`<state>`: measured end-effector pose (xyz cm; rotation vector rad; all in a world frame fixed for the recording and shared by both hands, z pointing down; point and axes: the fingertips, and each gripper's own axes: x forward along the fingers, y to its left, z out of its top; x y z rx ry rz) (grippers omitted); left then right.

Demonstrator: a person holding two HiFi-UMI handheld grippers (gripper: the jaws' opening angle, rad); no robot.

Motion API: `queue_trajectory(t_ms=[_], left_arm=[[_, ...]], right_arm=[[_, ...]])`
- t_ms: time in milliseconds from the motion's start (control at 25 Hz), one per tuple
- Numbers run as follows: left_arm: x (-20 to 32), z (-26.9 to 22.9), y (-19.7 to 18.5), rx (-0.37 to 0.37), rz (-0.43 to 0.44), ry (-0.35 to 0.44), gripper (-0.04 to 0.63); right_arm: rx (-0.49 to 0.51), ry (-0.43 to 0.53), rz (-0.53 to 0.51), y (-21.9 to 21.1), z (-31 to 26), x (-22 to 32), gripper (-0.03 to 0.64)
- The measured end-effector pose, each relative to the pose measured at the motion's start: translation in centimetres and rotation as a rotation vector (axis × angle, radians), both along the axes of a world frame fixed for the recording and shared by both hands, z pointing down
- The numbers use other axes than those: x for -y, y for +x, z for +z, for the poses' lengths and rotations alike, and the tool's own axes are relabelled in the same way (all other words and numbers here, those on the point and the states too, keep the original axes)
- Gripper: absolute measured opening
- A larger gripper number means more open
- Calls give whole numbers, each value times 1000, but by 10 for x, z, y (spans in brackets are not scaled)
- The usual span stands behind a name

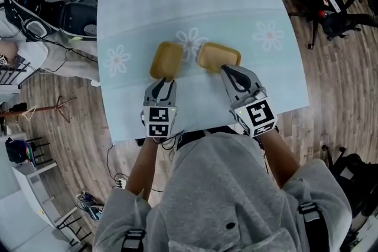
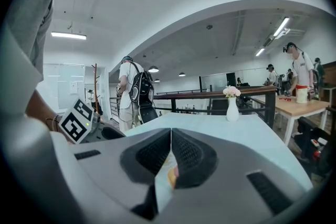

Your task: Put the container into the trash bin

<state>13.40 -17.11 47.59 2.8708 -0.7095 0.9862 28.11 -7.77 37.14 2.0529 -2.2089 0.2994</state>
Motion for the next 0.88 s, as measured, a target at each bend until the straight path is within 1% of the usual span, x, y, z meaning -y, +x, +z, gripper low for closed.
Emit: queue_trajectory(t_ms=[120,240,440,640,880], left_arm=[[6,13,-10,46,21,-10,130],[4,32,-23,83,52,-49,138],[8,59,-10,141,98,-65,138],[7,84,-12,180,130,-120,138],[10,100,-11,224,170,-131,137]], right_arm=[[-7,-14,5,-11,1,2,26],[-5,-27,15,-26,2,4,26],[-17,-33,18,-16,6,13,26],[-16,-55,23,-23,11,15,26],[-23,-72,36,-27,13,16,26]])
